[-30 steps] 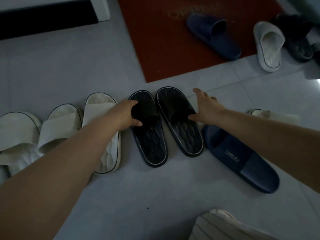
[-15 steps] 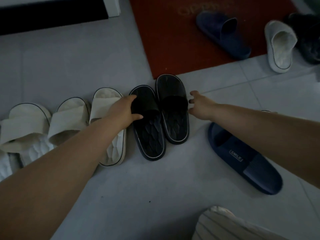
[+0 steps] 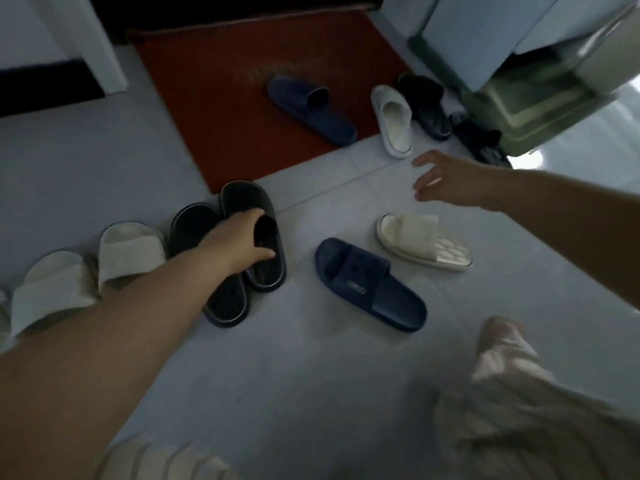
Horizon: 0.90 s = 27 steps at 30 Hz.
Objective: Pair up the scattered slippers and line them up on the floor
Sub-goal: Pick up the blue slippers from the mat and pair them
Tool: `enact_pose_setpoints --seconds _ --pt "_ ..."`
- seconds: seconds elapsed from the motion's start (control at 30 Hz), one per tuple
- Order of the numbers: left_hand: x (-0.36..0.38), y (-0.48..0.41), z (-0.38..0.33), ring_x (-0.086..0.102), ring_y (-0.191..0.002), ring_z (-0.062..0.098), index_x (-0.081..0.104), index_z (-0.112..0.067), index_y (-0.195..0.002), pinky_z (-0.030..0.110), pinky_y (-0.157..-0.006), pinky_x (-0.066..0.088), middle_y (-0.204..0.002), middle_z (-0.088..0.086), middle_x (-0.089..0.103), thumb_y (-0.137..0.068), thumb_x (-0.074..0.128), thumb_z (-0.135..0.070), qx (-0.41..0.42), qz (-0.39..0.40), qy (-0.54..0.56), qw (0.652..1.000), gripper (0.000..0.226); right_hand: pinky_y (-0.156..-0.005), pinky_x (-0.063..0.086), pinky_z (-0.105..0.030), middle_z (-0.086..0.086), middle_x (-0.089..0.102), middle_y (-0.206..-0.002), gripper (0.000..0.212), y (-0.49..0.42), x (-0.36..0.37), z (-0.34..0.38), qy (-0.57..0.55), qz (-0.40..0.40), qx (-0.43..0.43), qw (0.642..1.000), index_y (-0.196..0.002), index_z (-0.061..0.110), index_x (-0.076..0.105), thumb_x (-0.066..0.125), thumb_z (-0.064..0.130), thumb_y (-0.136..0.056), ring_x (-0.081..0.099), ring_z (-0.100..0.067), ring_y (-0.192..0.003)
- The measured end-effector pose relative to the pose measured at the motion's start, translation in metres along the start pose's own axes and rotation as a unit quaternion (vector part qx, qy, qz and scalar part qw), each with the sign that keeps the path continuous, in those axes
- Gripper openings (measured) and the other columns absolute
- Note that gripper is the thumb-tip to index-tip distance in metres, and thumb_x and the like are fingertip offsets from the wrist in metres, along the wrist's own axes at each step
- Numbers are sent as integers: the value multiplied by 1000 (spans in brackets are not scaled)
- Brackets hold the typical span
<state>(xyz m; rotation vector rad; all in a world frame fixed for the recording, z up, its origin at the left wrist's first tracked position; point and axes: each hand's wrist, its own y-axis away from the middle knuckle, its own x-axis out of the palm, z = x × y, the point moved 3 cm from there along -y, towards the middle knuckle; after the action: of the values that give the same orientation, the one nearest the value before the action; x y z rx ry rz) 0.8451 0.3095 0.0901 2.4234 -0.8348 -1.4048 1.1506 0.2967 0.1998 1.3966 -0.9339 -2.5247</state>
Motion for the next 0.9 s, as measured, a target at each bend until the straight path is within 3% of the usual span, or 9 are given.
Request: enact_pose_setpoints --seconds 0.1,0.2,0.33,0.43,0.63,0.77,0.9 --pt "21 -16 -49 44 -128 25 25 -19 -143 34 -103 36 -145 7 40 -76 71 -33 59 17 19 998 81 -75 42 -26 1 61 -112 58 -23 2 -20 -3 28 -24 999 -132 22 38 68 18 -82 56 -18 -97" --pt "72 -44 -96 41 -129 26 25 -16 -142 36 -103 37 -145 7 38 -74 70 -44 56 64 3 996 87 -79 40 -25 1 60 -114 57 -70 8 -40 -4 60 -69 996 -132 22 38 67 18 -83 57 -17 -101" --pt "154 -71 -138 24 -137 35 1 -8 -145 44 -109 35 -151 14 19 -65 74 -51 -109 154 -13 982 117 -75 42 -21 -1 53 -119 57 -145 12 -39 -4 95 -142 985 -135 21 36 64 18 -85 53 -17 -103" --pt "177 -87 -141 29 -134 36 3 -6 -144 44 -106 38 -148 15 25 -67 75 -43 -212 168 -42 962 111 -85 39 -24 -9 48 -130 61 -208 9 -26 -7 101 -188 977 -139 17 32 61 15 -85 50 -23 -114" --pt "118 -121 -134 32 -134 32 10 -7 -145 39 -107 37 -147 16 27 -70 72 -31 -244 114 -66 961 100 -95 44 -31 -10 43 -134 66 -298 -3 -17 -182 128 -156 962 -140 16 28 61 20 -84 47 -20 -109" --pt "73 -141 -133 36 -132 31 7 -15 -147 40 -103 42 -150 12 25 -69 72 -23 -282 115 -71 950 101 -95 43 -32 -11 41 -138 65 -315 -19 -31 -215 163 -123 955 -141 13 27 60 17 -85 47 -20 -109" --pt "59 -168 -126 29 -137 31 0 -19 -147 42 -105 41 -155 9 13 -71 71 -19 -278 132 -91 947 104 -87 39 -26 -10 43 -139 67 -337 -29 -25 -159 170 -153 961 -141 12 26 61 15 -84 47 -21 -117"
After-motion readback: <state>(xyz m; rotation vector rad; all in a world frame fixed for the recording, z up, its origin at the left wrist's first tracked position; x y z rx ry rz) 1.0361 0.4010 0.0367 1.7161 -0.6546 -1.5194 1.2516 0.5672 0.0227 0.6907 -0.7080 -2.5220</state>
